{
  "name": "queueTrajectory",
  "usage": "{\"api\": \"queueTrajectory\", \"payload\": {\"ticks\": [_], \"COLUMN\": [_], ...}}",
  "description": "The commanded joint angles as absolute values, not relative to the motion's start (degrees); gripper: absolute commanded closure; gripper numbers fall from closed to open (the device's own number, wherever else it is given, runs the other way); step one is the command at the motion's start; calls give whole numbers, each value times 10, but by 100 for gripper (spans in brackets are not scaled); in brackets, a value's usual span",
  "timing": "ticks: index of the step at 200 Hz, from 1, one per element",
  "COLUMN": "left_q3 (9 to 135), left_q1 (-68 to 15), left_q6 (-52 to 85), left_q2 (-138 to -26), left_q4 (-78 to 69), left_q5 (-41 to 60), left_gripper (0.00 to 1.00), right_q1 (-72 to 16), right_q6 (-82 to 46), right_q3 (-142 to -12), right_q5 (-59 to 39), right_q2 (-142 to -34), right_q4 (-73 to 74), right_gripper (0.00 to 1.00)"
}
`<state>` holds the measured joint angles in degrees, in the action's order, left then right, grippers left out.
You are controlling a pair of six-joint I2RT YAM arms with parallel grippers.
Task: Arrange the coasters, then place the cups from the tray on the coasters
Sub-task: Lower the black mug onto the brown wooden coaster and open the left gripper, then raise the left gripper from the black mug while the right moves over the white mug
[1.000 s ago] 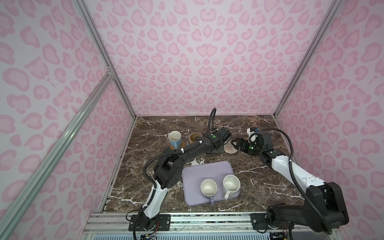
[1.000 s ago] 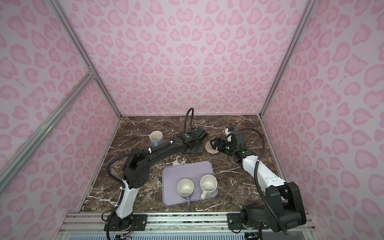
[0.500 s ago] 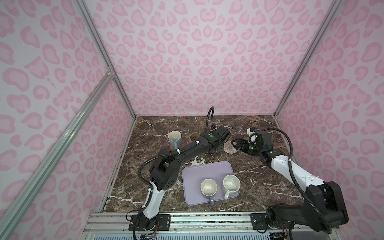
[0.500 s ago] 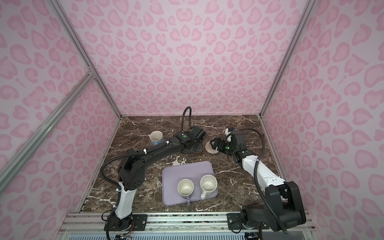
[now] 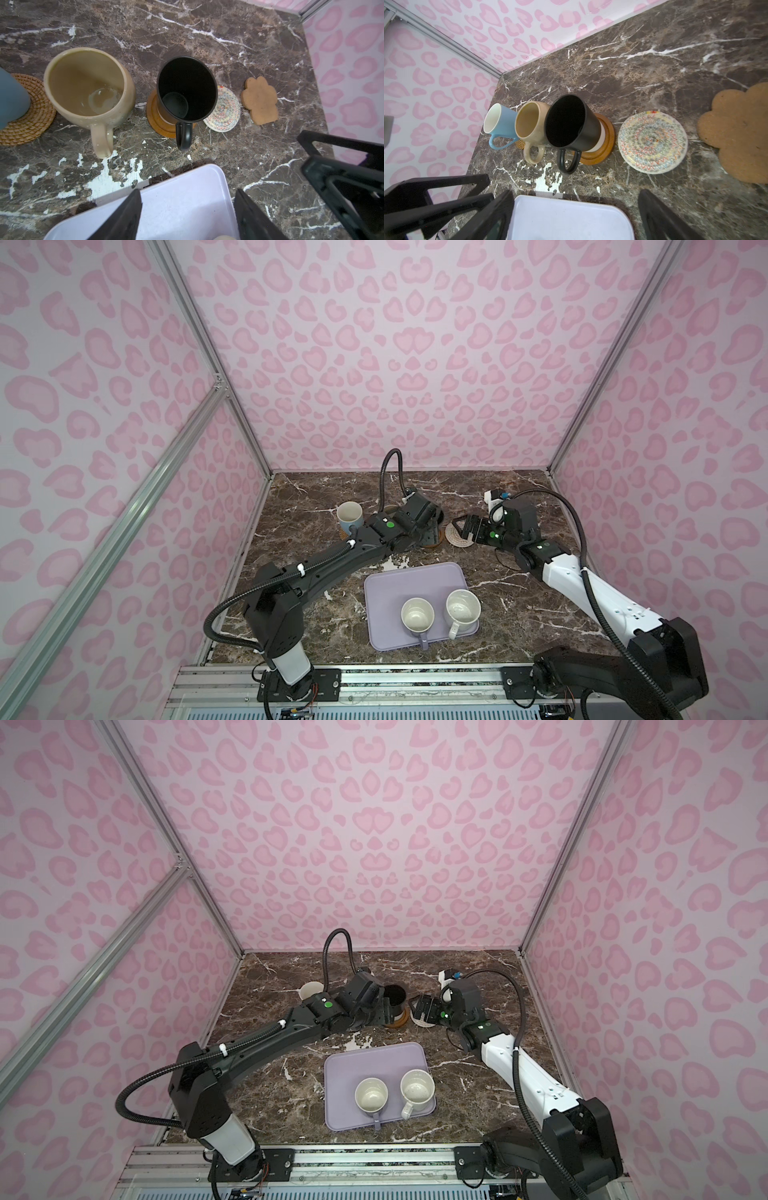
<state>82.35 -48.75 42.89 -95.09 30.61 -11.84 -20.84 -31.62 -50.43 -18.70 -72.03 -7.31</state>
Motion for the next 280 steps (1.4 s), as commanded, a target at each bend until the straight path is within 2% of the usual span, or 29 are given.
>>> {"api": "queueTrajectory", "payload": {"ticks": [1, 49, 71, 101, 140, 192, 246, 280], "left_q3": [790, 707, 654, 612, 573, 508, 487, 481], "left_q1": [-487, -486, -486, -486, -486, -486, -486, -486], "left_q6": [432, 438, 444, 449, 463, 466, 487, 491], "left_q2": [-907, -824, -770, -714, -653, -608, -617, -615], "left_q4": [257, 267, 260, 294, 328, 262, 238, 216], "left_q5": [-121, -157, -174, -220, -270, -171, -168, -166], "left_gripper": [27, 26, 26, 26, 26, 27, 28, 28], "right_q1": [-239, -353, -402, -515, -604, -709, -787, -808], "right_q6": [-288, -244, -263, -265, -296, -353, -424, -455], "right_q3": [-526, -577, -568, -574, -566, -549, -538, -505], "right_q5": [-146, -44, -55, 45, 86, 139, 179, 158], "right_q2": [-720, -708, -692, -695, -695, -710, -756, -761], "right_q4": [-110, -230, -245, -300, -334, -334, -345, -314], "right_gripper": [5, 5, 6, 7, 9, 13, 24, 38]}}
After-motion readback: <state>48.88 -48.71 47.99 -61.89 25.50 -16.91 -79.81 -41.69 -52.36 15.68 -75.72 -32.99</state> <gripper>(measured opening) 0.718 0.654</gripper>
